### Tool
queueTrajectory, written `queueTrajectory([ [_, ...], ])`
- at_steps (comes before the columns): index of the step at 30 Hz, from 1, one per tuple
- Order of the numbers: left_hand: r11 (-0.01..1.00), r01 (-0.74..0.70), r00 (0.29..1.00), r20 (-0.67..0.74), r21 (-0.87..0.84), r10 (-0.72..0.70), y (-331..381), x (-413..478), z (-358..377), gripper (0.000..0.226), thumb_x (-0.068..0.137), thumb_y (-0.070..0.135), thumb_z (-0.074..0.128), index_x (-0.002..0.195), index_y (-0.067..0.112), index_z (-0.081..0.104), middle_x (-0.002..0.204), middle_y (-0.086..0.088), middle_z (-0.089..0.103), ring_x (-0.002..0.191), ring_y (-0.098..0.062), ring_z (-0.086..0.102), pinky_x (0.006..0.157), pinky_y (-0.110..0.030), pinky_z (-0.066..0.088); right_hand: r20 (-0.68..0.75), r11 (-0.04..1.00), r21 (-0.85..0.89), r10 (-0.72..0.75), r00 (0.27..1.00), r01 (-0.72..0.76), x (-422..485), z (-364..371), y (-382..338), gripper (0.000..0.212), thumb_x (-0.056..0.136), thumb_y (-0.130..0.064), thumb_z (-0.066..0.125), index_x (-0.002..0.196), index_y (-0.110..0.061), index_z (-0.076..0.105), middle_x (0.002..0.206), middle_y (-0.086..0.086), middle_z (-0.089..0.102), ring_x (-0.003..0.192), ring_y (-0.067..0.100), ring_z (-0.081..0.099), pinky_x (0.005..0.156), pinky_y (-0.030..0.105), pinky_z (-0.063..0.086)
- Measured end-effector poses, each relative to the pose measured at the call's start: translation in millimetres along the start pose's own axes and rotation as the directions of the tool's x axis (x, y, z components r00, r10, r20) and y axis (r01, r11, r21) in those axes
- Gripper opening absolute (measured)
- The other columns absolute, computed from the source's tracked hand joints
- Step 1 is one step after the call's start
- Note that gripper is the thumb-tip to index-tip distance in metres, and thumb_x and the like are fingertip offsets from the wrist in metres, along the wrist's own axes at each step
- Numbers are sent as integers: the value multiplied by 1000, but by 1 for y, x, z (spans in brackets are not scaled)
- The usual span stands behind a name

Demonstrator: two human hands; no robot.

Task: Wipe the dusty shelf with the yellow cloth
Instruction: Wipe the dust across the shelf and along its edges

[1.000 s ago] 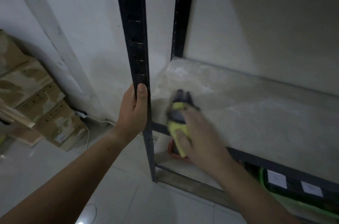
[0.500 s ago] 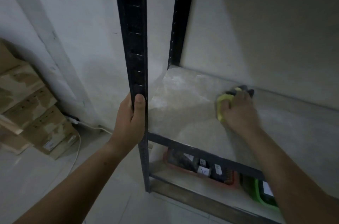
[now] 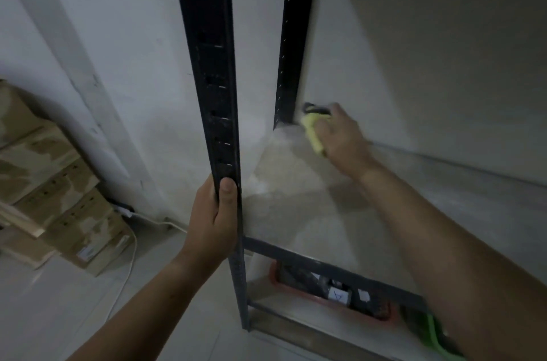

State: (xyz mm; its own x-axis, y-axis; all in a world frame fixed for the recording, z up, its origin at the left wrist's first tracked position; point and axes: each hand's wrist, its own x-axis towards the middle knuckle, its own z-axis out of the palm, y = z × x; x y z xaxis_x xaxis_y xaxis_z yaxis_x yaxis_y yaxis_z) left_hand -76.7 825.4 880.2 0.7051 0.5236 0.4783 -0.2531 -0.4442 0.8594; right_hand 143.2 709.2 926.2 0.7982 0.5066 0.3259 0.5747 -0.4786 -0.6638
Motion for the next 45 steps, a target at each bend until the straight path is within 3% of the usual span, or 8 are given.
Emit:
queueTrajectory([
  [5, 1000, -16, 1000, -8, -16, 16, 1, 1, 2, 44, 104, 68, 22, 83, 36, 44, 71, 24, 56, 62, 6, 51, 57, -3, 35, -80, 829, -410, 382, 921, -379, -7, -50, 88, 31, 94, -26, 47, 114, -2, 50, 120, 29, 58, 107, 44, 57, 87, 44, 44],
  [11, 1000, -22, 1000, -15, -19, 22, -5, 2, 3, 45, 105, 67, 23, 81, 35, 44, 69, 23, 52, 59, 4, 49, 56, -4, 33, -3, 894, -427, 151, 988, -138, -6, 22, 49, 41, 93, -32, 54, 126, -8, 53, 128, 19, 56, 119, 36, 53, 100, 41, 40],
  [18, 999, -40, 999, -17, -13, 40, -8, 3, 0, 44, 104, 69, 23, 83, 36, 45, 75, 22, 56, 65, 5, 52, 59, -6, 35, 453, 988, 152, -102, 886, 35, 5, 109, -59, 14, 87, -24, 57, 81, -35, 63, 87, -13, 65, 73, 6, 60, 54, 16, 42],
  [23, 999, -49, 999, -26, -18, 48, -5, 2, 1, 37, 105, 66, 26, 86, 40, 45, 76, 25, 58, 67, 8, 53, 59, -3, 35, 31, 1000, 17, 12, 999, -12, 32, 47, -9, 25, 88, -13, 56, 109, -19, 68, 120, 2, 66, 108, 20, 61, 88, 21, 43],
  [27, 999, -30, 999, -20, -23, 30, -6, 1, 2, 40, 104, 68, 25, 85, 39, 45, 74, 25, 57, 64, 7, 53, 57, -3, 35, 51, 908, -373, 224, 973, -189, 19, 21, 37, 35, 93, -18, 49, 126, -10, 59, 132, 16, 56, 122, 32, 53, 104, 35, 39],
  [35, 1000, -1, 1000, -11, -1, 1, -7, 1, -2, 53, 101, 74, 24, 81, 30, 45, 71, 13, 48, 62, -3, 44, 57, -23, 34, 329, 983, 176, -110, 938, 54, -43, 43, -43, 32, 87, -22, 57, 116, -26, 67, 120, -7, 66, 102, 2, 57, 83, -2, 37],
  [40, 999, 1, 1000, 32, -32, 0, 0, 2, -3, 48, 102, 70, 24, 83, 32, 45, 72, 20, 54, 62, 2, 49, 58, -8, 34, 63, 953, -291, 104, 993, -81, -51, -33, 13, 25, 90, -25, 54, 109, -17, 68, 121, 9, 66, 112, 28, 60, 96, 36, 47],
  [45, 997, 7, 999, 38, -75, -4, -3, 0, -2, 55, 101, 73, 26, 81, 25, 45, 68, 15, 48, 57, 1, 45, 55, -7, 33, 305, 911, -391, 264, 915, -133, -126, -55, 41, 52, 92, -28, 53, 143, -29, 38, 150, 2, 37, 134, 27, 37, 109, 44, 34],
])
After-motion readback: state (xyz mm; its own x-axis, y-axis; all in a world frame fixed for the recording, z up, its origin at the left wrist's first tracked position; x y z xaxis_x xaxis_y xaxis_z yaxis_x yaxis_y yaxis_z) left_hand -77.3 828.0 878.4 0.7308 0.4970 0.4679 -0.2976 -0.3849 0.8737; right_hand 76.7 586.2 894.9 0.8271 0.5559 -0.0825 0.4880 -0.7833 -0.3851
